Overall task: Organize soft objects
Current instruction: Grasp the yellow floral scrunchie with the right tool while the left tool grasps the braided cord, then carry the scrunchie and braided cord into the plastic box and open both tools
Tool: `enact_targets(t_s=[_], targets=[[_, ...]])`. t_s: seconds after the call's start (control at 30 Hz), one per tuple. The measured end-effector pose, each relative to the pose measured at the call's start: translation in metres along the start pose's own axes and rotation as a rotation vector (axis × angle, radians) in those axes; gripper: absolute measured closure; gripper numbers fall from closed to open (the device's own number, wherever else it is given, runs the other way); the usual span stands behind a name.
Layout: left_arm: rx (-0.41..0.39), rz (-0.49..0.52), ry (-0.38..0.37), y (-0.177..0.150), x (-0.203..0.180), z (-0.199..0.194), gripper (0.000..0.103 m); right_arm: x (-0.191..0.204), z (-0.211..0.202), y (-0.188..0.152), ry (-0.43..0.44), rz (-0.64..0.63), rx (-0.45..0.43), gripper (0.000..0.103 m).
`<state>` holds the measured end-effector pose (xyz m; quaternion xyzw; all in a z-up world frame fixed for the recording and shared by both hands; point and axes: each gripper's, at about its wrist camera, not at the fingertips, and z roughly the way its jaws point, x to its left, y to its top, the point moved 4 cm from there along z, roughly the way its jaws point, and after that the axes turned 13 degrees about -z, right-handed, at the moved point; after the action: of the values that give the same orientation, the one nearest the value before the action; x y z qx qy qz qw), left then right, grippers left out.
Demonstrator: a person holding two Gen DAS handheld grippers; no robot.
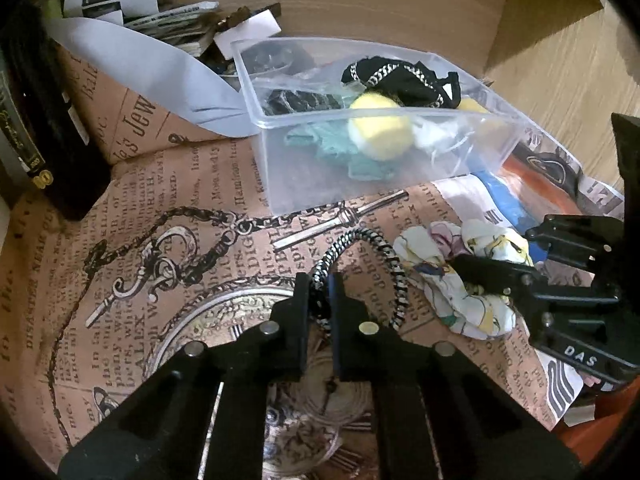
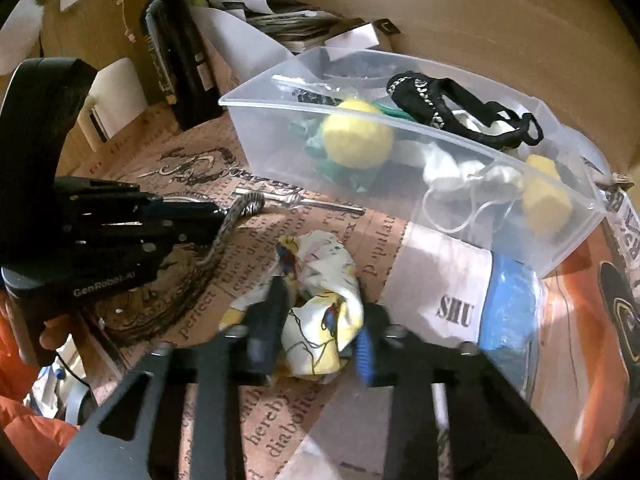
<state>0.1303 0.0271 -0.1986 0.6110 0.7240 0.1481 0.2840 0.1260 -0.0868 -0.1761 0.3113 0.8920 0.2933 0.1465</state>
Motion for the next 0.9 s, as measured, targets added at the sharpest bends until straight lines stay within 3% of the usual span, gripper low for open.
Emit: enact_targets(t_s=[0.6,0.9], targets=[[-0.235,0.017,-0.011,0.050,-0.011,-0.069,0.095,-0.045,-0.070,0.016,-0.139,0.066,-0.207,0.089],[-0.322,0.019,-0.002,0.083,-0.024,-0.075,0.095,-0.081,-0.096,0.032,-0.226,0.122,-0.304,0.089]])
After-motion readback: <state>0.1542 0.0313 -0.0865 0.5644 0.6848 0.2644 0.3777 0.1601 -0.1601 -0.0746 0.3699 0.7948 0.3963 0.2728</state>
